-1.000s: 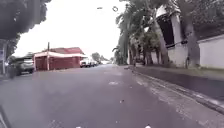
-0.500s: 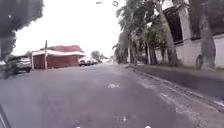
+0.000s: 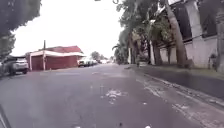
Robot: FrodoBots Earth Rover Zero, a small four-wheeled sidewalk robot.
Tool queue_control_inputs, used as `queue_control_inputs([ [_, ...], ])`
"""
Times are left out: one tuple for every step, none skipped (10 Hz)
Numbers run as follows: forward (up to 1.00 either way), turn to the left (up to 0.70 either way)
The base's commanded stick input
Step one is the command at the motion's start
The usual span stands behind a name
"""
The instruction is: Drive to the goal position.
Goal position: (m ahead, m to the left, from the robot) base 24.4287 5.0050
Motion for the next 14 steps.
queue_control_inputs([
  [1.00, 0.00],
  [1.00, 0.00],
  [1.00, 0.00],
  [1.00, 0.00],
  [1.00, 0.00],
  [1.00, 0.00],
  [1.00, 0.00],
  [1.00, 0.00],
  [1.00, 0.00],
  [1.00, 0.00],
  [1.00, 0.00],
  [1.00, 0.00],
  [1.00, 0.00],
  [1.00, 0.00],
])
